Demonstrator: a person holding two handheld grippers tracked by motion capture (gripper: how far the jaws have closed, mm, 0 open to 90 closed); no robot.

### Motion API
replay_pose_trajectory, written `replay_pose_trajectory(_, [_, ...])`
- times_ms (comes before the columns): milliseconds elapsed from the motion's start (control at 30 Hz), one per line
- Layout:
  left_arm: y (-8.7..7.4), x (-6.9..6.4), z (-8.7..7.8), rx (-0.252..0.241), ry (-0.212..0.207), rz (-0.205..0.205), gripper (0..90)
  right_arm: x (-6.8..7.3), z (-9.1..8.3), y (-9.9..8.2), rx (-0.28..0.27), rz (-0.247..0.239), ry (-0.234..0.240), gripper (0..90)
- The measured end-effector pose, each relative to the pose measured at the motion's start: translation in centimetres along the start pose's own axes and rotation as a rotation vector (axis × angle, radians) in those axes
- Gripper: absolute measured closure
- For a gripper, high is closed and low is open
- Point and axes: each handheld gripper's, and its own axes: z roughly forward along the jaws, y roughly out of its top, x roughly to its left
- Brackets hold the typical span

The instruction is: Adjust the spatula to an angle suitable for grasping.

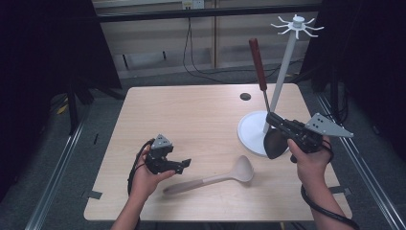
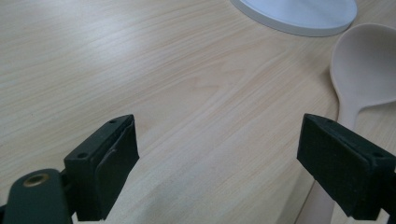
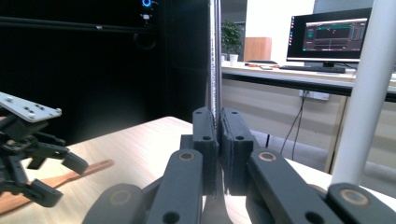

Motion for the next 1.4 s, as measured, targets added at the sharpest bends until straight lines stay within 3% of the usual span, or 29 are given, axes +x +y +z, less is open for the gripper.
replay_pose_trajectory(267, [0.3, -0.2, 0.4, 0.006, -0.016, 0.020, 12.2, 0.6, -0.7, 0.7, -0.024, -0.021, -0.021, 86.3])
replay_pose_trajectory(767, [1.1, -1.0, 1.5, 0.003, -0.042, 0.044, 12.2, 0.6, -3.8, 1.5, -0.066, -0.047, -0.104, 86.3])
replay_pose_trajectory(800, [1.2, -1.1, 1.6, 0.007, -0.046, 0.046, 12.2, 0.7, -4.2, 1.6, -0.073, -0.054, -0.131, 86.3])
replay_pose_trajectory(967, [1.5, -1.3, 2.0, 0.006, -0.054, 0.054, 12.2, 0.4, -4.8, 1.7, -0.079, -0.054, -0.165, 86.3])
replay_pose_trajectory(1000, [1.6, -1.4, 2.1, 0.007, -0.055, 0.058, 12.2, 0.4, -5.1, 1.7, -0.079, -0.053, -0.189, 86.3])
replay_pose_trajectory(1233, [1.7, -1.6, 2.4, 0.015, -0.065, 0.059, 12.2, 0.0, -5.7, 1.6, -0.071, -0.067, -0.232, 86.3])
replay_pose_trajectory(1267, [1.7, -1.6, 2.4, 0.020, -0.067, 0.070, 12.2, -0.2, -5.9, 1.3, -0.067, -0.060, -0.255, 86.3])
replay_pose_trajectory(1400, [1.6, -1.7, 2.6, 0.001, -0.073, 0.061, 12.2, -0.7, -6.1, 1.0, -0.060, -0.046, -0.275, 86.3])
